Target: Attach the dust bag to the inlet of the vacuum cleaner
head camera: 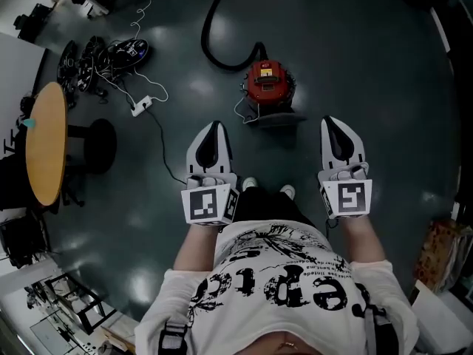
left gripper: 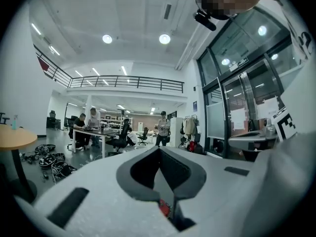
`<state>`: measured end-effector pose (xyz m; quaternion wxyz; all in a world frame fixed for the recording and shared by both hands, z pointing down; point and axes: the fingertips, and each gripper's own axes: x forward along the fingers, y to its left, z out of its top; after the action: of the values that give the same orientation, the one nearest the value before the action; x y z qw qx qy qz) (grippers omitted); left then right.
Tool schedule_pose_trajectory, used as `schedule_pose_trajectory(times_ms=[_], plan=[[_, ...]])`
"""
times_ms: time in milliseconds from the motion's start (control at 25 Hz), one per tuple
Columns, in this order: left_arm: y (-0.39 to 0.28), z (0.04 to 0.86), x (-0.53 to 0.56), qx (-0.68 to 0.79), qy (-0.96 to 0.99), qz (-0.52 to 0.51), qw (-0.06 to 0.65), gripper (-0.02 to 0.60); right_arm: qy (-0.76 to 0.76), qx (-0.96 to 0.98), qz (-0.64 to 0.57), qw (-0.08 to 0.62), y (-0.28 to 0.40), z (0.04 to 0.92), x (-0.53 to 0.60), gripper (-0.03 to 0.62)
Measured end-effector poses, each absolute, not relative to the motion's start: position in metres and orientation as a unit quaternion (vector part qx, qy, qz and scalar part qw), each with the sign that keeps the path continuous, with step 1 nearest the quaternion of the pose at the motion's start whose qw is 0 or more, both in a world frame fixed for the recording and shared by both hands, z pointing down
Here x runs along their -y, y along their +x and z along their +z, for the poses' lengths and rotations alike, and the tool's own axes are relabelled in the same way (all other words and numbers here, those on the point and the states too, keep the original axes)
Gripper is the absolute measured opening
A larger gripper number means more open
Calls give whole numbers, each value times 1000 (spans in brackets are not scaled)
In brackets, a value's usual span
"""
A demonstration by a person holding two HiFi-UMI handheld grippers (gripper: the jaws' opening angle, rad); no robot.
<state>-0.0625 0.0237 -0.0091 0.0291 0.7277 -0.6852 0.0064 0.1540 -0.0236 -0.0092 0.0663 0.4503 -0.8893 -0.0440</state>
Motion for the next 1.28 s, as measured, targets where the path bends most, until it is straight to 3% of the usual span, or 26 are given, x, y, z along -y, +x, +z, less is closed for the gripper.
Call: schedule_pose_trajectory(times_ms=[640,880,1280], plan=[[-135,-49,-95,643,764,-47,7,3,495,868,-19,48,84,-13,-77,2],[-143,-50,-104,623,781,-54,9,3,507,861,31,12,76,-17,-85,2],[-143,-50,-111,604,797,-35,7,3,514,857,-16,24,72,-36,-99,2]])
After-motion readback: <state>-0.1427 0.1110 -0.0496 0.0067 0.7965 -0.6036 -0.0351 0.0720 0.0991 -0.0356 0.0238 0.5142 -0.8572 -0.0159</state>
